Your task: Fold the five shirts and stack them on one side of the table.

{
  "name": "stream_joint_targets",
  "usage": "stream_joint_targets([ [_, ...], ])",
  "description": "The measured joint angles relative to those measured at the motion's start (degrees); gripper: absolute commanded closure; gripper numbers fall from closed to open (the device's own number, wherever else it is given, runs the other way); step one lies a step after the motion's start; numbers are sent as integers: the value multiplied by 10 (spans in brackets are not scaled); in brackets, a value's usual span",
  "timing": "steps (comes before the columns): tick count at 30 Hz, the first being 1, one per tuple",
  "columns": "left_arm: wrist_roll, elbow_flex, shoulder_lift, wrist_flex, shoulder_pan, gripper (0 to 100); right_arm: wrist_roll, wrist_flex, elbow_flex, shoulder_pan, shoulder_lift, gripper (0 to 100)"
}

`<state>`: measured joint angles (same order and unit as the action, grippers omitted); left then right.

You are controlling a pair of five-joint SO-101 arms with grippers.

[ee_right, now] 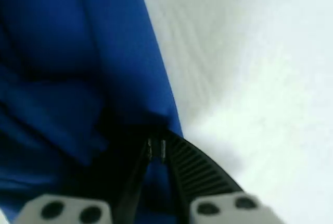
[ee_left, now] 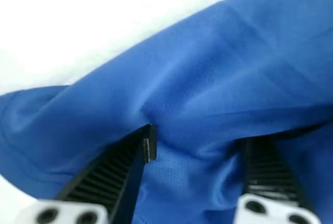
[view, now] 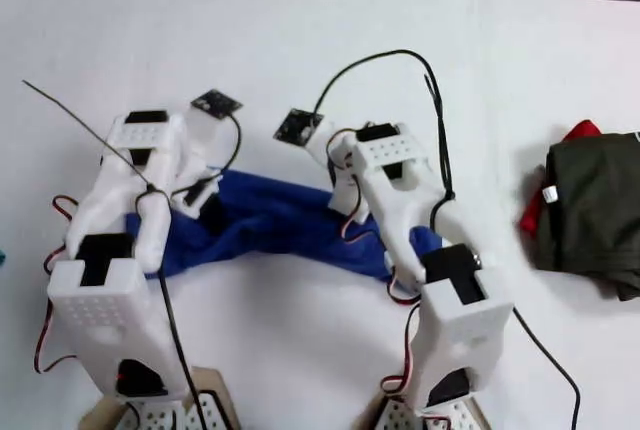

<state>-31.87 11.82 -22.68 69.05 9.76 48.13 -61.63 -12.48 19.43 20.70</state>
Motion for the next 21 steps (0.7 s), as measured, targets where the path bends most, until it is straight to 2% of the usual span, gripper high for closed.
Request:
stream_joint_targets([
  [9, 0, 0, 0, 0, 0, 710, 27, -4, 6, -17, 1, 963],
  [14, 0, 0, 0, 0, 0, 710, 28, -30, 25, -21, 4, 797],
  [16, 0, 0, 0, 0, 0, 710, 30, -38, 25, -21, 4, 762],
  [21, 0, 0, 0, 0, 0, 710, 30, -48, 25, -25, 4, 798],
])
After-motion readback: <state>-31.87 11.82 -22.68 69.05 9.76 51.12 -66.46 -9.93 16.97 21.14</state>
